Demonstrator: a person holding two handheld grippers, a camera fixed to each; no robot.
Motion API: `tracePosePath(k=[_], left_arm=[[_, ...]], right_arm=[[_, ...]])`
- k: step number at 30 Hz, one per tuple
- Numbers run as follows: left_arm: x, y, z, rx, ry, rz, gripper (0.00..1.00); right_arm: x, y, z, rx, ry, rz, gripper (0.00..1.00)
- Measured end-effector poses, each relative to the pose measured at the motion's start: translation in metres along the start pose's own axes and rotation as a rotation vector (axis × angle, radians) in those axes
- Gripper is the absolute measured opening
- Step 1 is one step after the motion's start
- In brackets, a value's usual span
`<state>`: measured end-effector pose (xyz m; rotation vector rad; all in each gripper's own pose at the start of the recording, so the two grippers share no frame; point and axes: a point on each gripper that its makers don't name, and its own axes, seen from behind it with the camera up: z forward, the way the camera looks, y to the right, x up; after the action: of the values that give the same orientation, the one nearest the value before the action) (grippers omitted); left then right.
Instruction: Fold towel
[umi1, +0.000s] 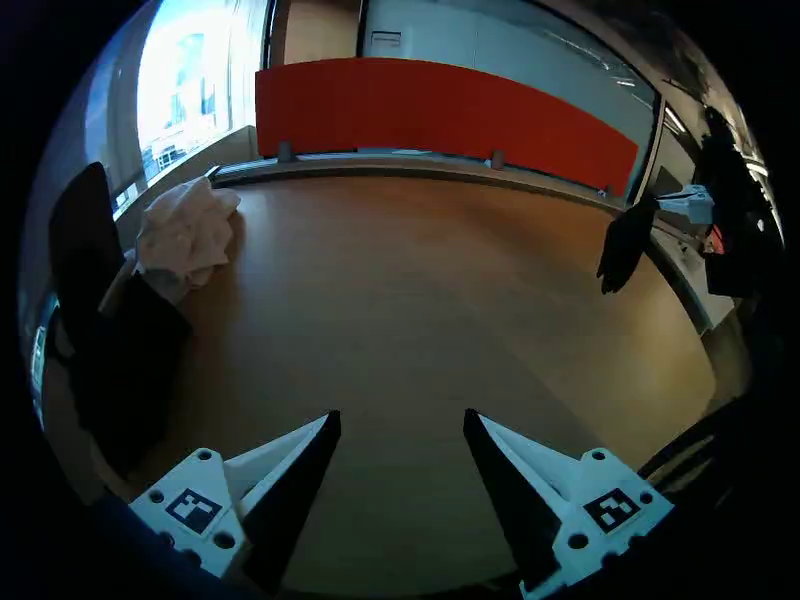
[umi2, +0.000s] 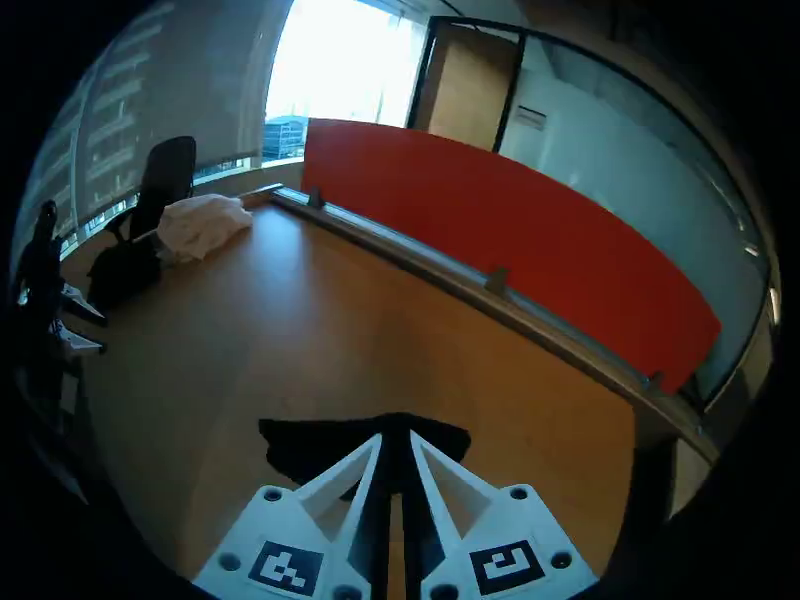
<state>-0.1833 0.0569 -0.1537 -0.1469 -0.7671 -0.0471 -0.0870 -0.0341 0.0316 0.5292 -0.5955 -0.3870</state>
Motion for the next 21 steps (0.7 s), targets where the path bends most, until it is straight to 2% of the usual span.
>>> tracePosePath(k=[11, 21], left_arm=[[0.01, 0.004, 0.005, 0.012, 0.003, 0.009, 0.91], [0.014, 0.011, 0.008, 0.022, 0.001, 0.021, 0.91]], right_arm=[[-0.039, 0.069, -0.022, -0.079, -0.047, 0.051, 0.04], [-0.068, 0.116, -0.032, -0.132, -0.088, 0.091, 0.04]])
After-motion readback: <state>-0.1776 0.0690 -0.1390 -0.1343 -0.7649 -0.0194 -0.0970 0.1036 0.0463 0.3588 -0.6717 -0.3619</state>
